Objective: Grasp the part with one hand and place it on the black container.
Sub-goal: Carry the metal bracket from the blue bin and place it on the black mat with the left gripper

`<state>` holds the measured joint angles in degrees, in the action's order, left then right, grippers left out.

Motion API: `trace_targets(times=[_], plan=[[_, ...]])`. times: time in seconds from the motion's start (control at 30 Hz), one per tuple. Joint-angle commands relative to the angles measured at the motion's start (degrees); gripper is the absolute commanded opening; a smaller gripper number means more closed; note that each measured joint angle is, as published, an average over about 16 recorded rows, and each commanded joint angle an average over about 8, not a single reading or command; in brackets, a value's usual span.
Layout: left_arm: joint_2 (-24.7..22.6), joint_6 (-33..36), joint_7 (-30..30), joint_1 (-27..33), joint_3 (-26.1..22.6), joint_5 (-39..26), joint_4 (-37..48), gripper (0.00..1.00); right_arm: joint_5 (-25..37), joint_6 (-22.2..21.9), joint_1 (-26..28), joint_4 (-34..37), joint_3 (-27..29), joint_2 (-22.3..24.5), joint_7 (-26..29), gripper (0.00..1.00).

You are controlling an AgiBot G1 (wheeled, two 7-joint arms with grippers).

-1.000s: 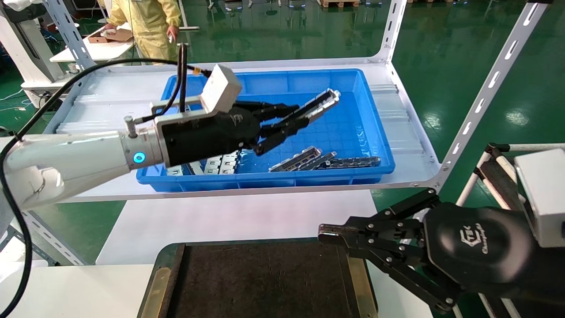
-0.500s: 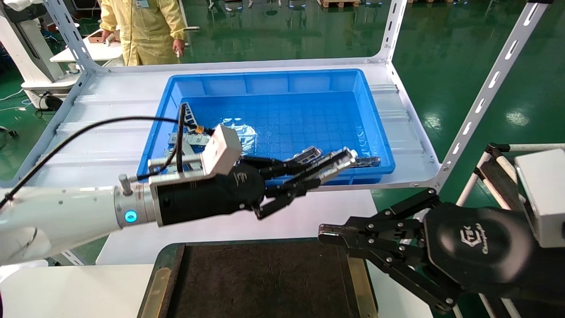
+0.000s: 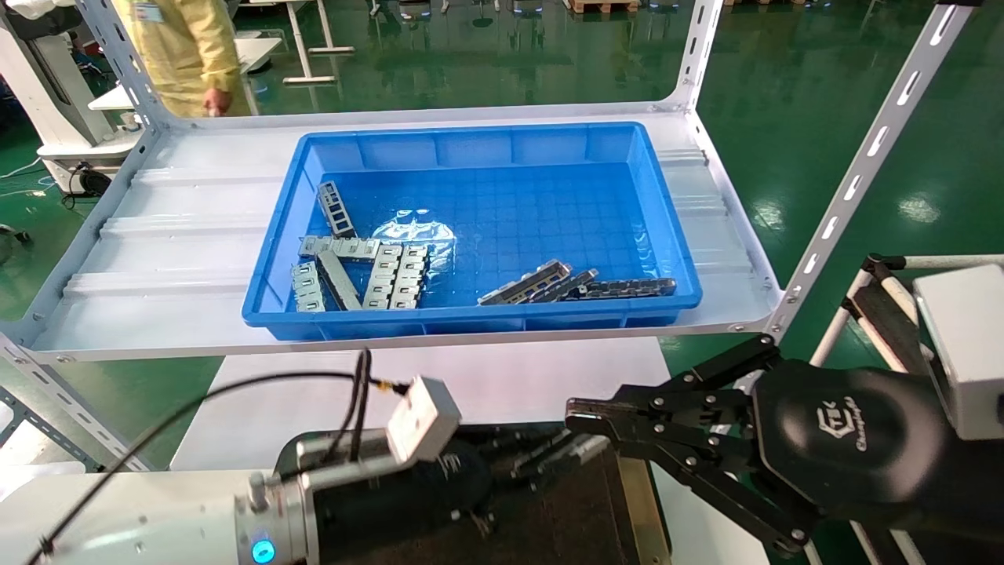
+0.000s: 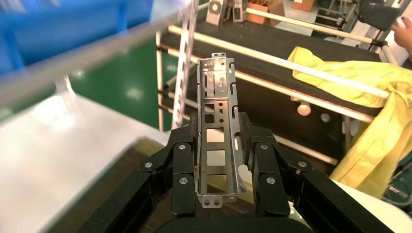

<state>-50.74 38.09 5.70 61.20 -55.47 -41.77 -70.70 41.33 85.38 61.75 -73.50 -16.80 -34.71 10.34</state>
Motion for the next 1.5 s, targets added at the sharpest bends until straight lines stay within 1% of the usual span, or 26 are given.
trace_targets(times=[0.03, 0.2, 0.4, 0.6, 0.8, 1.13, 1.3, 1.5], plan=[[0.5, -3.1, 1.4, -2.5, -0.9, -0.4, -2.5, 0.00, 0.0, 0.0, 0.0, 0.0, 0.0, 0.0, 0.0, 0.00], [-1.4, -11.8, 4.0, -6.8, -2.8, -1.0, -3.3, 0.00, 0.0, 0.0, 0.0, 0.0, 0.0, 0.0, 0.0, 0.00], [-5.8, -22.6, 6.3, -10.1, -4.4, -1.3, -1.6, 0.00, 0.0, 0.0, 0.0, 0.0, 0.0, 0.0, 0.0, 0.00], [-11.7, -33.1, 9.7, -11.4, -6.0, 0.3, 2.7, 0.00, 0.0, 0.0, 0.0, 0.0, -0.1, 0.0, 0.0, 0.00], [-17.0, -41.6, 11.8, -11.3, -7.5, 2.1, 6.8, 0.00, -0.1, 0.0, 0.0, 0.0, -0.1, 0.0, 0.0, 0.00], [-23.4, -51.9, 13.7, -11.7, -7.1, 5.1, 11.1, 0.00, -0.1, -0.1, 0.0, 0.0, -0.1, 0.0, -0.1, 0.00], [-25.1, -54.4, 14.3, -11.9, -7.0, 5.9, 12.5, 0.00, -0.1, -0.1, 0.0, 0.0, -0.1, 0.1, -0.1, 0.00], [-26.1, -55.7, 14.9, -12.3, -7.1, 5.4, 13.7, 0.00, -0.1, -0.1, 0.0, 0.0, -0.2, 0.1, -0.1, 0.00]])
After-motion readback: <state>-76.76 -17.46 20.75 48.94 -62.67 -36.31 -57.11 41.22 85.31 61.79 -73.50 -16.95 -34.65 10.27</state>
